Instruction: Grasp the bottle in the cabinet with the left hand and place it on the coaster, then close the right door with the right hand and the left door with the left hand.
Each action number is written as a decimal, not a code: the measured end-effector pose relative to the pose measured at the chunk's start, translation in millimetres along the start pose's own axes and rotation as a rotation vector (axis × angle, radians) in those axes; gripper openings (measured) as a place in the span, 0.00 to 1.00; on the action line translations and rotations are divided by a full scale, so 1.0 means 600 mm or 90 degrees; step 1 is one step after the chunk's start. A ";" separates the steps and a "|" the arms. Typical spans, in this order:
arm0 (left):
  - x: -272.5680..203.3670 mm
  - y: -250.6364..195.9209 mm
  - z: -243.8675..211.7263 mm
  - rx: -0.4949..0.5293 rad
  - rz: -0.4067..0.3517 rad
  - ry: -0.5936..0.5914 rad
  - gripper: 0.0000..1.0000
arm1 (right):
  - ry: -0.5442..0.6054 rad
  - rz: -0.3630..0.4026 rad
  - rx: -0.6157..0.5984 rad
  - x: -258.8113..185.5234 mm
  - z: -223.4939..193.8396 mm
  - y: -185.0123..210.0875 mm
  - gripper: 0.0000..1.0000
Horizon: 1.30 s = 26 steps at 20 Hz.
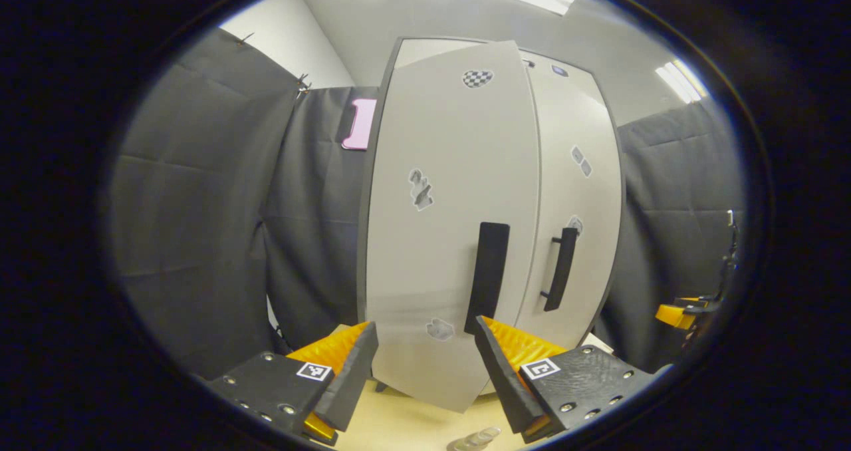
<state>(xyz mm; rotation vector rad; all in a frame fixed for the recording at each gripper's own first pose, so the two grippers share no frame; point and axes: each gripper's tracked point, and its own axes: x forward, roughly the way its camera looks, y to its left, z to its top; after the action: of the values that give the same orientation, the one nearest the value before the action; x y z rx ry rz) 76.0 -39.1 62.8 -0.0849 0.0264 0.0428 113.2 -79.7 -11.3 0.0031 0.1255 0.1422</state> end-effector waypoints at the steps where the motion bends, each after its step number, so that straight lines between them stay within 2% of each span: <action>1: -0.014 0.002 0.002 0.008 0.014 -0.003 0.88 | -0.002 0.014 0.001 0.002 0.003 0.001 0.98; 6: -0.069 0.012 -0.003 0.034 0.063 0.000 0.89 | -0.009 0.052 -0.037 0.004 0.013 0.012 0.97; 8: -0.084 0.017 -0.008 0.038 0.072 0.005 0.86 | -0.028 0.052 -0.053 0.002 0.027 0.019 0.97; 10: -0.094 0.022 -0.006 0.039 0.071 -0.001 0.87 | -0.031 0.054 -0.057 0.000 0.031 0.030 0.98; 14: -0.108 0.042 0.004 0.044 0.061 -0.019 0.89 | -0.042 0.042 -0.052 -0.011 0.044 0.043 0.98; 19: -0.118 0.056 0.026 0.040 0.020 -0.046 0.89 | -0.048 0.009 -0.040 -0.041 0.047 0.043 0.97; 20: -0.125 0.059 0.029 0.042 0.016 -0.050 0.89 | -0.049 -0.002 -0.042 -0.051 0.044 0.037 0.92; 21: -0.127 0.061 0.032 0.047 0.013 -0.054 0.89 | -0.052 -0.014 -0.039 -0.061 0.041 0.031 0.97; 26: -0.155 0.066 0.035 0.048 -0.011 -0.081 0.89 | -0.035 -0.046 -0.018 -0.109 0.021 0.018 0.98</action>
<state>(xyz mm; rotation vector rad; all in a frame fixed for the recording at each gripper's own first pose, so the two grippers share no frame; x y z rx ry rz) -18.3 -1.6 82.9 -0.0072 -0.0997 0.0295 48.8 -78.1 9.5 -0.0259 0.0681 0.0719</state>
